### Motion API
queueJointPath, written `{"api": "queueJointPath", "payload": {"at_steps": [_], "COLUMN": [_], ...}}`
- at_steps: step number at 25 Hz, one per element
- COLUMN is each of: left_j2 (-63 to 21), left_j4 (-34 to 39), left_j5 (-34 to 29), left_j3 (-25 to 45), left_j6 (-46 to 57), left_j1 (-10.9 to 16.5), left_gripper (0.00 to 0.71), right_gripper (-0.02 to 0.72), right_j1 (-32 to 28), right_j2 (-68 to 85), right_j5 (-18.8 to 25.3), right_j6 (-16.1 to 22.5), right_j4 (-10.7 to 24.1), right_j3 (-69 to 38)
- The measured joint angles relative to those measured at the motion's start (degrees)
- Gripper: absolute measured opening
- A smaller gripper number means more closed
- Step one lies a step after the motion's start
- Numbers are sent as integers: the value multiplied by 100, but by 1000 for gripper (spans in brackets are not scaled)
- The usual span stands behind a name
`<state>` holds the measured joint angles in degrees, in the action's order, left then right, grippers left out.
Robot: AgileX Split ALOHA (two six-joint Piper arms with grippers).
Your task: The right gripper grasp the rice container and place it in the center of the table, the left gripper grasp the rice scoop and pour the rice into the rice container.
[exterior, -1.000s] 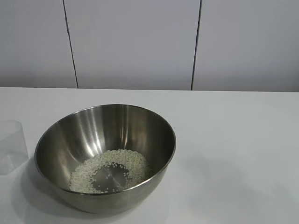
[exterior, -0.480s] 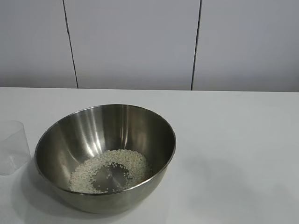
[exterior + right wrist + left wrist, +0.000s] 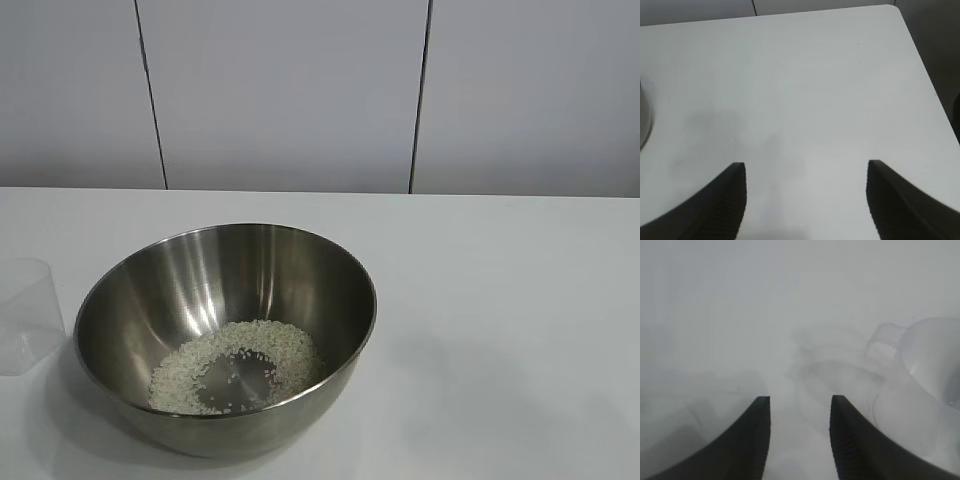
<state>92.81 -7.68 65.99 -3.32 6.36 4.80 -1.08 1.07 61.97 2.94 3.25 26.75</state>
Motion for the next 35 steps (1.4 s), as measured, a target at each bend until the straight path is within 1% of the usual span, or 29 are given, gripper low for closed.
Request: {"api": "queueJointPath", "payload": {"at_steps": [3, 7, 9, 10, 13, 18, 19, 20, 21, 22, 24, 26, 27, 30, 31, 34, 35], "left_j2": [-165, -296, -395, -455, -729, -1212, -1309, -1416, -1513, -1642, -1967, -2352, -2582, -3256, -3496, -4211, -4431], "left_j4": [-269, -275, -85, 47, 608, 1701, 1988, 2244, 2597, 2983, 3613, 3977, 4054, 4118, 4123, 4117, 4117], "left_j5": [0, -5, -11, -84, -875, -2596, -2915, -3178, -3488, -3743, -4093, -4472, -4634, -5224, -5427, -6296, -6638], "left_j3": [-125, -419, -617, -755, -1199, -2028, -2186, -2304, -2435, -2554, -2731, -2890, -2954, -3135, -3176, -3307, -3366], "left_j6": [840, 1489, 1599, 1617, 1638, 1728, 1855, 2044, 2245, 2408, 2719, 2862, 2897, 2929, 2929, 2844, 2717], "left_j1": [0, 0, 97, 192, 577, 1472, 1610, 1733, 1796, 1797, 1699, 1452, 1272, 696, 464, -298, -592], "left_gripper": [291, 295, 296, 297, 297, 297, 297, 297, 297, 297, 297, 297, 297, 297, 297, 297, 297], "right_gripper": [473, 473, 473, 473, 473, 473, 473, 473, 473, 473, 473, 473, 473, 473, 473, 473, 473], "right_j1": [0, 0, 0, 0, 0, 0, 0, 0, 0, 0, 0, 0, 0, 0, 0, 0, 0], "right_j2": [0, 0, 0, 0, 0, 0, 0, 0, 0, 0, 0, 0, 0, 0, 0, 0, 0], "right_j5": [0, 0, 0, 0, 0, 0, 0, 5, 5, 5, 5, 5, 5, 5, 5, 5, 5], "right_j6": [0, 0, 0, 0, 0, 0, 0, 0, 0, 0, 0, 0, 0, 0, 0, 0, 0], "right_j4": [0, 0, 0, 0, 0, 0, 0, 0, 0, 0, 0, 0, 0, 0, 0, 0, 0], "right_j3": [0, 0, 0, 0, 0, 0, 0, 0, 0, 0, 0, 0, 0, 0, 0, 0, 0]}}
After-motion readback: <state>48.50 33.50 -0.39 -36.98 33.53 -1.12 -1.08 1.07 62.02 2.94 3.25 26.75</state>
